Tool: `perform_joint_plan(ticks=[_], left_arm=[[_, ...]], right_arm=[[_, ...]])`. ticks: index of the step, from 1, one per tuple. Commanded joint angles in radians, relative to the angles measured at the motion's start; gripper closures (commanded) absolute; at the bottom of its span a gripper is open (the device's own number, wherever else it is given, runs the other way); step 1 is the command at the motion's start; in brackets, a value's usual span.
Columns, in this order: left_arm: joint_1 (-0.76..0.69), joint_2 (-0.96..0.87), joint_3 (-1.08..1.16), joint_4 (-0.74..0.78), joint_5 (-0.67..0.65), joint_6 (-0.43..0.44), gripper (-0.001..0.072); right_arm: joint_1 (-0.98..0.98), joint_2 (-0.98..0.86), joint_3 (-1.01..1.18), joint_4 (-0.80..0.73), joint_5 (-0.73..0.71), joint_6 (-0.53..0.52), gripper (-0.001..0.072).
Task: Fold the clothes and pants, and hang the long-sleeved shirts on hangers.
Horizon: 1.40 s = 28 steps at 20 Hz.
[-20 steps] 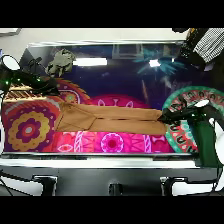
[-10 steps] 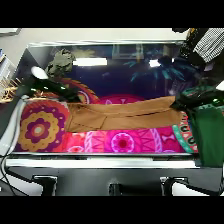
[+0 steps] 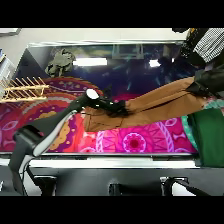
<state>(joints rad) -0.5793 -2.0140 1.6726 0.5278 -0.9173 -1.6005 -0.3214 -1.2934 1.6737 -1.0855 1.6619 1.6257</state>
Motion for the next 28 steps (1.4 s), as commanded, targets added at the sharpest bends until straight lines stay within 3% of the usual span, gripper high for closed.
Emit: perform_joint_plan(ticks=[1, 6, 11, 14, 18, 24, 28], left_arm=[[-0.106, -0.099, 0.115, -0.093, 0.117, -0.072, 0.0689], [-0.203, -0.240, 0.299, -0.100, 0.121, -0.200, 0.0689], [-0.208, -0.260, 0.337, -0.132, 0.060, -0.195, 0.0689], [-0.127, -0.235, 0.337, -0.082, -0.154, -0.146, 0.0691], [0.011, -0.085, 0.337, 0.229, -0.374, -0.147, 0.0691], [0.296, 0.206, 0.337, 0.457, -0.512, -0.142, 0.0689], [0.498, 0.382, 0.337, 0.531, -0.575, -0.113, 0.0688]], right_arm=[[0.001, 0.031, 0.025, -0.002, 0.080, 0.039, 0.0680], [0.001, 0.038, 0.025, -0.008, 0.090, 0.039, 0.0680], [0.001, 0.037, 0.023, -0.008, 0.063, -0.015, 0.0681], [0.001, 0.036, 0.021, -0.006, 0.031, -0.048, 0.0682], [0.024, 0.031, 0.000, 0.047, -0.027, -0.048, 0.0682], [0.341, -0.009, -0.051, -0.027, -0.205, 0.037, 0.0682], [0.555, -0.099, -0.051, -0.098, -0.285, 0.108, 0.0682]])
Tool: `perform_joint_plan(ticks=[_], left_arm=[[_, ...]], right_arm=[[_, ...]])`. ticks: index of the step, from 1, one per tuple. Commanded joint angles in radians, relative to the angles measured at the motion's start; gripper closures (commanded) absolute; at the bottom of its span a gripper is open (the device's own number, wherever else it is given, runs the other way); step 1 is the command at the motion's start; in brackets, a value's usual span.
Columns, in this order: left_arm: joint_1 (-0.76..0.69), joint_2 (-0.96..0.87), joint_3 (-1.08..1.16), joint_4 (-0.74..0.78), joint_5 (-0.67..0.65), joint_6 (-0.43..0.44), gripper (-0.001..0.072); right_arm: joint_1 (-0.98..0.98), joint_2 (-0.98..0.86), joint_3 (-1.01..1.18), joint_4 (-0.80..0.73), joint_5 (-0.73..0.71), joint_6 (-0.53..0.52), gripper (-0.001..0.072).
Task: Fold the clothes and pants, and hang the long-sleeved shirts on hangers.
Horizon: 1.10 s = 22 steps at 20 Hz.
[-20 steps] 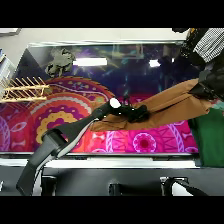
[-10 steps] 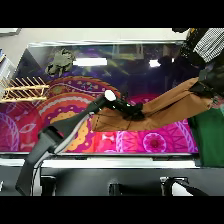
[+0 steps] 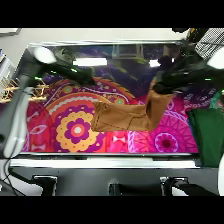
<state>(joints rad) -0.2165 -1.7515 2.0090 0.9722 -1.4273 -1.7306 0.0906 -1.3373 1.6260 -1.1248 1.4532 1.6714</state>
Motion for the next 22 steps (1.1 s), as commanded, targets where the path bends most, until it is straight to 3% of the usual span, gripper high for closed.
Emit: perform_joint_plan(ticks=[1, 8, 19, 20, 22], left_arm=[[0.182, 0.154, 0.000, 0.087, -0.075, 0.030, 0.0689], [0.411, 0.256, 0.000, 0.086, -0.122, 0.032, 0.0689], [0.433, 0.254, -0.005, 0.087, -0.128, 0.059, 0.0689], [0.433, 0.254, -0.005, 0.087, -0.128, 0.059, 0.0688], [0.433, 0.254, -0.005, 0.087, -0.128, 0.059, 0.0688]], right_arm=[[0.185, -0.085, -0.003, -0.066, -0.098, 0.080, 0.0682], [0.373, -0.280, -0.003, -0.065, -0.261, 0.195, 0.0682], [0.476, -0.434, -0.003, -0.046, -0.336, 0.239, 0.0679], [0.476, -0.434, -0.003, -0.029, -0.338, 0.239, 0.0668], [0.476, -0.434, -0.003, 0.031, -0.354, 0.236, 0.0566]])
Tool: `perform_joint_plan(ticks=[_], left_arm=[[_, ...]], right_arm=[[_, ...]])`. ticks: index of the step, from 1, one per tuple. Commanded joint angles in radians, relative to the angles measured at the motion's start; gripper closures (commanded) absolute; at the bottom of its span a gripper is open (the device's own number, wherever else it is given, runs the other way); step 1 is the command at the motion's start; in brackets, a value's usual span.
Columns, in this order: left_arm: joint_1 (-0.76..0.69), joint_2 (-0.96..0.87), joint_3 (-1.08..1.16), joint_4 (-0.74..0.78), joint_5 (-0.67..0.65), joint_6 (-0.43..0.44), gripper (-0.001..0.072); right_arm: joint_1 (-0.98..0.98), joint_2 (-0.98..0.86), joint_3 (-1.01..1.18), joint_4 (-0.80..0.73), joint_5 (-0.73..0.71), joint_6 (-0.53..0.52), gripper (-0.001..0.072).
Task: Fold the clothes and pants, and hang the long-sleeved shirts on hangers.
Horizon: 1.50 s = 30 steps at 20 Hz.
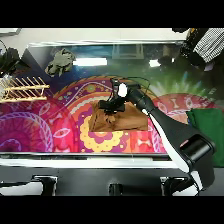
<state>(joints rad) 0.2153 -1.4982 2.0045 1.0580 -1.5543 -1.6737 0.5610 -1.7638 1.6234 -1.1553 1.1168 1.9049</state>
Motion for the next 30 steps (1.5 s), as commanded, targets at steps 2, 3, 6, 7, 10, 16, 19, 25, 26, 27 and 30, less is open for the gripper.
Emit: perform_joint_plan(ticks=[2, 3, 6, 7, 10, 16, 19, 25, 26, 27, 30], left_arm=[[0.002, 0.001, 0.000, 0.001, -0.001, 0.002, 0.0688], [0.002, 0.001, 0.000, 0.001, -0.001, 0.002, 0.0688], [0.002, 0.001, 0.000, 0.001, -0.001, 0.002, 0.0688], [0.002, 0.001, 0.000, 0.001, -0.001, 0.002, 0.0688], [0.002, 0.001, 0.000, 0.001, -0.001, 0.002, 0.0688], [0.002, 0.001, 0.000, 0.001, -0.001, 0.002, 0.0688], [0.002, 0.000, 0.000, 0.001, -0.001, 0.002, 0.0688], [0.002, 0.000, 0.000, 0.001, -0.001, 0.002, 0.0688], [0.002, 0.000, -0.001, 0.001, -0.001, 0.002, 0.0688], [0.002, 0.000, -0.003, 0.001, 0.000, 0.002, 0.0688], [0.001, 0.000, -0.023, 0.001, 0.000, 0.002, 0.0688]], right_arm=[[0.005, -0.003, 0.000, 0.180, -0.021, -0.046, 0.0554], [0.004, 0.006, 0.000, 0.252, -0.019, -0.107, 0.0497], [-0.026, 0.082, 0.000, 0.335, 0.013, -0.245, 0.0111], [-0.055, 0.116, 0.000, 0.328, 0.029, -0.271, 0.0110], [-0.214, 0.217, 0.000, 0.284, 0.114, -0.330, 0.0111], [-0.631, 0.266, -0.055, 0.193, 0.276, -0.458, 0.0119], [-0.743, 0.265, -0.236, 0.252, 0.237, -0.547, 0.0119], [-0.756, 0.263, -0.574, 0.359, 0.054, -0.691, 0.0121], [-0.756, 0.256, -0.604, 0.381, 0.034, -0.698, 0.0129], [-0.756, 0.248, -0.625, 0.415, 0.027, -0.718, 0.0142], [-0.755, 0.209, -0.644, 0.513, 0.007, -0.769, 0.0163]])
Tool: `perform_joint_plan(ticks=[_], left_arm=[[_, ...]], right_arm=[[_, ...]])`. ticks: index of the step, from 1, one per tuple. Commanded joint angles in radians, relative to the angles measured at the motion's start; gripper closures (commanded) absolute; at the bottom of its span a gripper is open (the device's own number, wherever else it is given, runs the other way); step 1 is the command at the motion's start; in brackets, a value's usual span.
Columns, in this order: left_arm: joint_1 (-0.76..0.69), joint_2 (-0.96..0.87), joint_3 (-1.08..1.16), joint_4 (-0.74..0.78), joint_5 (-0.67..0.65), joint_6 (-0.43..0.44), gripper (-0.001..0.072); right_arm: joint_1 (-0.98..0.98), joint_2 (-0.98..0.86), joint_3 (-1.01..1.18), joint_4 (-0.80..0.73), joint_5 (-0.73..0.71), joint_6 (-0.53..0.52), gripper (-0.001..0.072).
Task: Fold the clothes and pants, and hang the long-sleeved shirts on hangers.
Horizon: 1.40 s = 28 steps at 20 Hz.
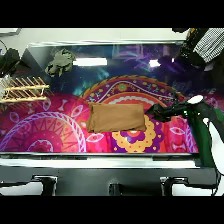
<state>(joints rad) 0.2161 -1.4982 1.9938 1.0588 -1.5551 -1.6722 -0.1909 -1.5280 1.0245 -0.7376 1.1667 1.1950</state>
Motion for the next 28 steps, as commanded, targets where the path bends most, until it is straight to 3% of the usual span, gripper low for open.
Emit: perform_joint_plan(ticks=[1, 6, 9, 11, 14, 23, 28], left_arm=[[0.000, -0.002, -0.014, 0.000, 0.000, 0.000, 0.0688], [0.000, -0.006, -0.014, 0.000, 0.000, 0.000, 0.0687], [0.000, -0.006, -0.014, 0.000, 0.000, 0.006, 0.0688], [0.001, -0.006, -0.014, 0.000, 0.000, 0.013, 0.0688], [0.000, -0.006, -0.014, 0.000, 0.000, 0.015, 0.0688], [0.001, -0.006, -0.014, 0.000, -0.001, 0.015, 0.0687], [0.000, -0.006, -0.014, 0.000, -0.001, 0.015, 0.0687]], right_arm=[[-0.001, -0.035, -0.045, 0.106, -0.066, -0.058, 0.0176], [0.107, -0.074, -0.045, 0.102, -0.183, -0.053, 0.0184], [0.168, -0.084, -0.045, 0.100, -0.216, -0.043, 0.0320], [0.172, -0.074, -0.045, 0.133, -0.211, -0.045, 0.0661], [0.167, -0.036, 0.008, 0.151, -0.195, -0.038, 0.0681], [0.129, -0.037, 0.395, -0.259, -0.186, 0.385, 0.0682], [-0.035, -0.037, 0.486, -0.259, -0.171, 0.406, 0.0682]])
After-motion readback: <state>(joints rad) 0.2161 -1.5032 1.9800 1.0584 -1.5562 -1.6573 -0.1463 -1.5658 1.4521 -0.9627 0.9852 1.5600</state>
